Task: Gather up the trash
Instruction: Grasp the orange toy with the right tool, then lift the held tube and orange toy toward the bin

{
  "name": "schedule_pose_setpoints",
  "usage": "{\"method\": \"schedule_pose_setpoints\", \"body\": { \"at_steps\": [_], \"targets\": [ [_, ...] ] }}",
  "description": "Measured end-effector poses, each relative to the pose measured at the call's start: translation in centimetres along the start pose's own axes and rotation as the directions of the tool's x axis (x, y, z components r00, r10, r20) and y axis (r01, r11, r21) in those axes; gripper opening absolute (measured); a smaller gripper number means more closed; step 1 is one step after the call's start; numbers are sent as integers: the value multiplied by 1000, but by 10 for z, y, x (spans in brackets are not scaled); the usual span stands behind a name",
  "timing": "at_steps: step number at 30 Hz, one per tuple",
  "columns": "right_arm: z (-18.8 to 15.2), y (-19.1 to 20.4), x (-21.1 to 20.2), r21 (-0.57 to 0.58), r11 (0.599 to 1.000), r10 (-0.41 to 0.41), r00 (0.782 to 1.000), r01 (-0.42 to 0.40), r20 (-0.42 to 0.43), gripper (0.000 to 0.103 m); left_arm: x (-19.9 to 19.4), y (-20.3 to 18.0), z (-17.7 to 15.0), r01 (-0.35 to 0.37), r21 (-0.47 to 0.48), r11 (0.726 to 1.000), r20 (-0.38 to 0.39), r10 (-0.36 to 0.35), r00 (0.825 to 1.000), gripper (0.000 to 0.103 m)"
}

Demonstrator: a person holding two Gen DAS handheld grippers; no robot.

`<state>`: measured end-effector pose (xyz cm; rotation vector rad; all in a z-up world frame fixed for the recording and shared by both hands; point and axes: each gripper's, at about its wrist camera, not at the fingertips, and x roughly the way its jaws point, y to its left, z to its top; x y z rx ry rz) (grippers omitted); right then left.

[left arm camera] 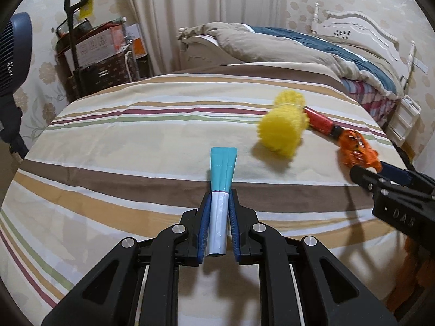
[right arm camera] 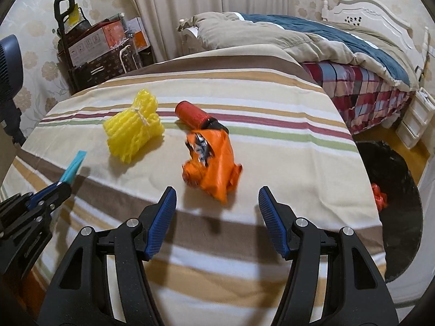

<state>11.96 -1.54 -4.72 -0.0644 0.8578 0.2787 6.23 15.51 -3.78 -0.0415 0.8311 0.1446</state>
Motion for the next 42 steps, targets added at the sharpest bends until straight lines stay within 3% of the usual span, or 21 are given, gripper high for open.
{"method": "schedule_pose_setpoints", "body": {
  "at_steps": [8, 11, 13, 28, 42],
  "targets": [
    [14, 10, 15, -10, 1000, -24, 1000, 24, -7, 61, 8, 17, 4, -12, -39, 999, -12, 12, 1000, 16],
    [17, 11, 18, -14, 1000, -25, 1000, 25, -14, 54, 9, 20, 4, -11, -49, 999, -16, 10, 1000, 16],
    [18, 12, 20, -18, 1000, -24, 1000, 23, -21, 44, 10, 22, 4, -6, -55, 998, -22, 5, 1000, 16],
    [5, 14, 8, -38, 999, -13, 1000, 12, -18, 43, 8, 20, 0, 15, -51, 999, -23, -16, 1000, 16],
    [-25, -6, -25, -22, 999, -35, 999, 35, 5, 43, -7, -12, -11, 81, -15, 997, -17, -81, 997, 16]
  ]
}}
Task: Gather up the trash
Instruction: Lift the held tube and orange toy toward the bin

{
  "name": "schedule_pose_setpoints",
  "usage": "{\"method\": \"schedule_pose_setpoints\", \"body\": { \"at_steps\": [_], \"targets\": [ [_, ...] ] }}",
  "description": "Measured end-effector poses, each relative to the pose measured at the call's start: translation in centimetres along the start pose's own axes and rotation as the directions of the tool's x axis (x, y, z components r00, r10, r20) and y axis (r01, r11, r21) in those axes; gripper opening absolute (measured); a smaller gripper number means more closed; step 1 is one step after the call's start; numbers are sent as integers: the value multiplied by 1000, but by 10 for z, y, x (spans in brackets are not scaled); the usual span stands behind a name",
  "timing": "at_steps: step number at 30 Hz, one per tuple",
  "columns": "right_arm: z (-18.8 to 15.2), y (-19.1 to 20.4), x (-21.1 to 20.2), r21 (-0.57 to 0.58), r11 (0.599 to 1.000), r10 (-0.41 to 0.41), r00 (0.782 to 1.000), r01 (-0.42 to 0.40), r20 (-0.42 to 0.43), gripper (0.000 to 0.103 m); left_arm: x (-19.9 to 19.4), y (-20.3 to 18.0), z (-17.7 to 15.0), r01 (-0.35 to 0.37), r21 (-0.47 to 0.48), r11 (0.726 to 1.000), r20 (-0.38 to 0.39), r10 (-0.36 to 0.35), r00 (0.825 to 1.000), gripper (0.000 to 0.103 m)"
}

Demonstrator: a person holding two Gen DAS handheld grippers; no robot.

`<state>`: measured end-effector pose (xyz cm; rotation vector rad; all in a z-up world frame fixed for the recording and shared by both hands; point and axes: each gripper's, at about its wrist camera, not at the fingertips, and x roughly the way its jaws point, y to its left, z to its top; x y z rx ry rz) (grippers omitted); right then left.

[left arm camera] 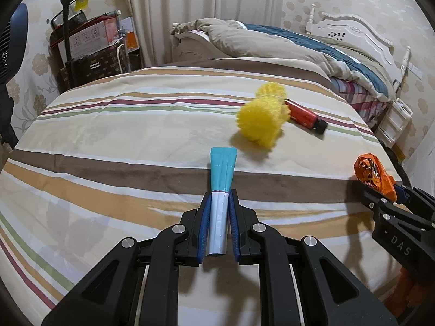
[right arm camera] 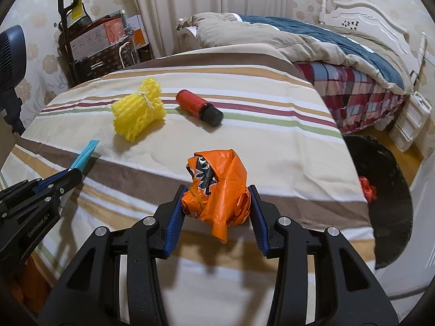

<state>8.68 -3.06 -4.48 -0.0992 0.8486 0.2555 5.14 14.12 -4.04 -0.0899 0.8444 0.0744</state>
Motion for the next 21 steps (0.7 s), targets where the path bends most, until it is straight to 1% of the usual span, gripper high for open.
{"method": "schedule_pose_setpoints", "body": {
  "at_steps": [11, 21],
  "targets": [
    [-23, -28, -27, 41, 999, -31, 999, 30, 23, 43, -9, -38, -13, 62, 58, 996, 1, -62, 998, 16],
    [-37, -59, -48, 93, 993, -70, 996, 66, 47, 43, -18, -74, -17, 114, 116, 987, 11, -116, 993, 16]
  ]
}}
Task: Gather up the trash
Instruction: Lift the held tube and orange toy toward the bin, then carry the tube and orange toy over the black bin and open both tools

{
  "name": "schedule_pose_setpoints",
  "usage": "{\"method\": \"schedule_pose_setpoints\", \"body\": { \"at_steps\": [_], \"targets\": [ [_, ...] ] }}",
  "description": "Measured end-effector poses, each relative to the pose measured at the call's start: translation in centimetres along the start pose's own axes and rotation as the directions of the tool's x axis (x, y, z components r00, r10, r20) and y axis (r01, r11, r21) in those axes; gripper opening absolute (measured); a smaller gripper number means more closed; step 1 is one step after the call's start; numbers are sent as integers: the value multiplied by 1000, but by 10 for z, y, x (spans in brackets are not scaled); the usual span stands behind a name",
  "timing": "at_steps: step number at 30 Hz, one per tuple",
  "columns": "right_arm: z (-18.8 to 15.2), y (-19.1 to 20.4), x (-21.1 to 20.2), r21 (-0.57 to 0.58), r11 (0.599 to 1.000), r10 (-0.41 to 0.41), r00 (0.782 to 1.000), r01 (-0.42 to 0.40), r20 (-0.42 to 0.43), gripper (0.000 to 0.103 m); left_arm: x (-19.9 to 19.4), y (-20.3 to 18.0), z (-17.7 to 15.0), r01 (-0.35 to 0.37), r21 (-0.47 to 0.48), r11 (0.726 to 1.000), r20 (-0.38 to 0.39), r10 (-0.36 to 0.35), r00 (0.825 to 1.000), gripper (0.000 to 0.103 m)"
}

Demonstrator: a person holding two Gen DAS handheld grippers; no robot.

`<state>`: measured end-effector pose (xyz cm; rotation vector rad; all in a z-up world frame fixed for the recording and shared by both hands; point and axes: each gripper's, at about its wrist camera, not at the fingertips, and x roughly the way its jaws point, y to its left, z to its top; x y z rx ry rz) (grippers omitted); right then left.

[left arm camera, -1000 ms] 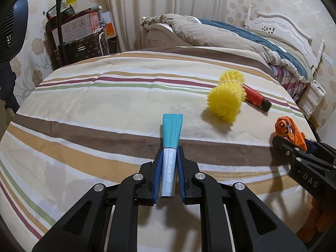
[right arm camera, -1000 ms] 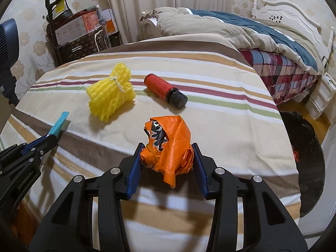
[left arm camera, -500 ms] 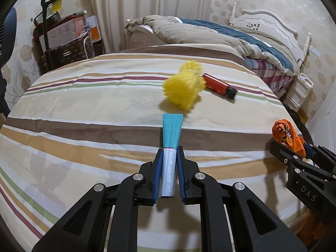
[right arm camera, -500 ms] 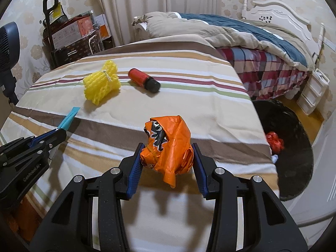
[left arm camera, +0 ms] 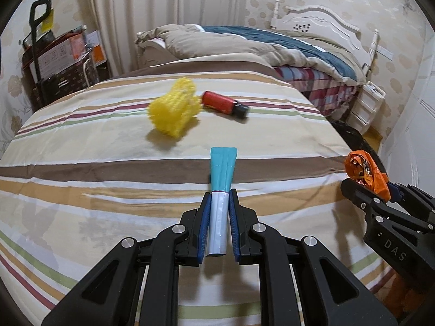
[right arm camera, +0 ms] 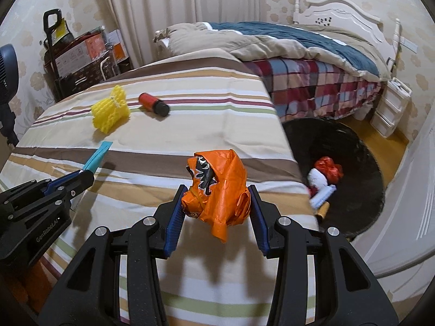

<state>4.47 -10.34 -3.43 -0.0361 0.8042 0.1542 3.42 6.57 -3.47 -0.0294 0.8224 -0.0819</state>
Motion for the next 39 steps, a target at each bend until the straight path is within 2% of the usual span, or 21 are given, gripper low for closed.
{"method": "schedule_pose_setpoints", "body": {
  "at_steps": [21, 31, 39],
  "targets": [
    [4, -84, -24, 139, 982, -135, 989, 125, 65, 43, 5, -86, 30, 113, 137, 984, 49, -120, 992, 16],
    [14, -123, -12, 183, 967, -191, 979, 176, 68, 43, 26, -133, 52, 169, 205, 964, 57, -184, 981, 16],
    [23, -149, 6, 203, 955, -233, 971, 217, 60, 43, 54, -167, 69, 176, 239, 955, 39, -191, 981, 16]
  ]
}}
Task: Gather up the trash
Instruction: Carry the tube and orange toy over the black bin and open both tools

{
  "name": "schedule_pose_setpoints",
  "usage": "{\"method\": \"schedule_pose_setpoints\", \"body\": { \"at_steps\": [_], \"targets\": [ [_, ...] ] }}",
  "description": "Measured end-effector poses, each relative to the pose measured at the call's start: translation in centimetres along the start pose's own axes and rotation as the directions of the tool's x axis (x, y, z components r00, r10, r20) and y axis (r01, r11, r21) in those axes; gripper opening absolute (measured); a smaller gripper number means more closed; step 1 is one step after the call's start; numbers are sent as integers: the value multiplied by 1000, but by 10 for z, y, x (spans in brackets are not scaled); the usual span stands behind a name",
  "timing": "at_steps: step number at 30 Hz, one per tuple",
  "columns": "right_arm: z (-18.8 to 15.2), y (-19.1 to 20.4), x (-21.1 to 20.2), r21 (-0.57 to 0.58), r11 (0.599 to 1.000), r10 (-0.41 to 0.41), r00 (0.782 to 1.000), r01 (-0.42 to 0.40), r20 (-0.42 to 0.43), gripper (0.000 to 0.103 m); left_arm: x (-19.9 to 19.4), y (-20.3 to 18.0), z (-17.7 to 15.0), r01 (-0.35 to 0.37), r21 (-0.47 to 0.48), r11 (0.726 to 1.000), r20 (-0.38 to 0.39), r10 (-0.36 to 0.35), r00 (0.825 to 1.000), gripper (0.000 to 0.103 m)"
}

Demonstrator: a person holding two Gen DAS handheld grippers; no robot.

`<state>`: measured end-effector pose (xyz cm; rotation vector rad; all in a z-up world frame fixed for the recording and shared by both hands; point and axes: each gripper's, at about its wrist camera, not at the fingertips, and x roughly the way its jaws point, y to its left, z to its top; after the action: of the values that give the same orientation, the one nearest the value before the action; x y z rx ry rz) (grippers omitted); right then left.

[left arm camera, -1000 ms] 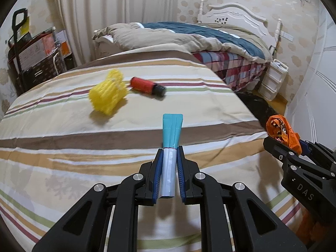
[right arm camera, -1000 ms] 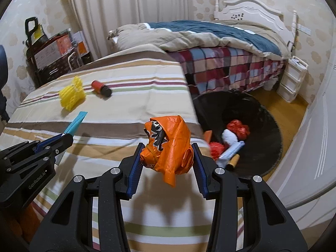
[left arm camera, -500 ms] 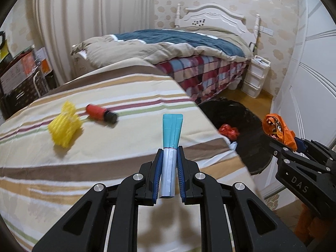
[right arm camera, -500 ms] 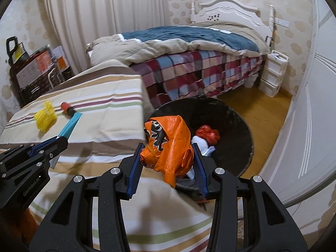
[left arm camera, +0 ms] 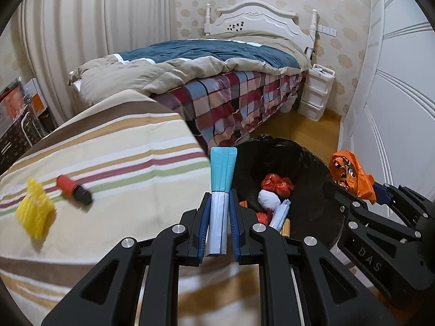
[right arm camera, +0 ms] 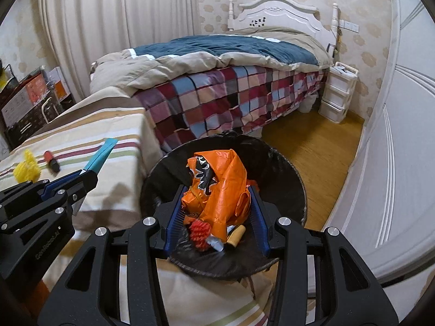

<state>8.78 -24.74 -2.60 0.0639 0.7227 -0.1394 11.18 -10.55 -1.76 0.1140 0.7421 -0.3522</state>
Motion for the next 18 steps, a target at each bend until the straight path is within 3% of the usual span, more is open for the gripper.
{"method": "schedule_pose_setpoints", "body": {
  "at_steps": [18],
  "targets": [
    [20, -28, 32, 43, 999, -23, 1000, 24, -22, 43, 46, -23, 25, -10, 27, 1000, -47, 11, 999, 16]
  ]
}}
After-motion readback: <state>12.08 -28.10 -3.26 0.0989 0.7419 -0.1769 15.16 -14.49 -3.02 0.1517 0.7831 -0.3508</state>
